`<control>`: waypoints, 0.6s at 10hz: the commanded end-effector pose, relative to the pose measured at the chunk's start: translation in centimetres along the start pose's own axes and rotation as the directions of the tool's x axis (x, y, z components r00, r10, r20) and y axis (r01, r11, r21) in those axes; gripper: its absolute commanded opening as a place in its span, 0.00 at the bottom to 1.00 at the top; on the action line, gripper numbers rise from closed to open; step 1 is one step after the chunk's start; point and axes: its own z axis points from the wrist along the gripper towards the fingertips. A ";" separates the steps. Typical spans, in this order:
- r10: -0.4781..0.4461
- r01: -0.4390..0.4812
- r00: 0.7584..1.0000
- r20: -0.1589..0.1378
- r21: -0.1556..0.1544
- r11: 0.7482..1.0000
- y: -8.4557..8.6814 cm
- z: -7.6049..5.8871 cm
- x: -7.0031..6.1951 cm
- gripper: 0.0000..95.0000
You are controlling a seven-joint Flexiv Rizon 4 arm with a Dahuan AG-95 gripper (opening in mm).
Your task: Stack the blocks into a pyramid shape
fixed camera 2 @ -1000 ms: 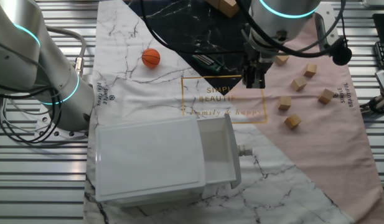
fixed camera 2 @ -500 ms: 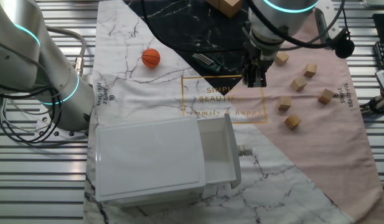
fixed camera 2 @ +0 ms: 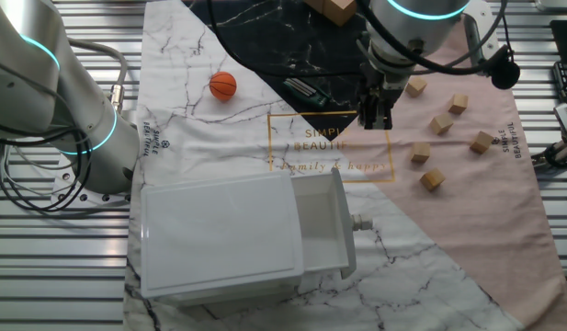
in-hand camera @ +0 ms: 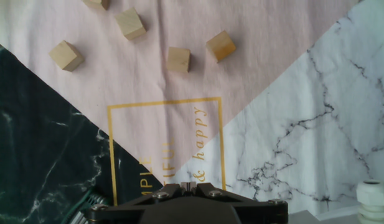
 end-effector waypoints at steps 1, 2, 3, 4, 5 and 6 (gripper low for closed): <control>0.001 -0.001 1.000 -0.005 -0.005 1.000 0.0 0.0 0.0 0.00; 0.002 -0.002 1.000 -0.007 -0.004 1.000 0.0 0.0 0.0 0.00; -0.002 0.002 1.000 -0.010 -0.006 1.000 0.0 0.0 0.1 0.00; -0.011 0.011 1.000 -0.015 -0.006 1.000 0.0 0.1 0.2 0.00; -0.015 0.015 1.000 -0.015 -0.007 1.000 0.0 0.2 0.2 0.00; -0.023 0.023 1.000 -0.015 -0.007 1.000 -0.1 0.5 0.1 0.00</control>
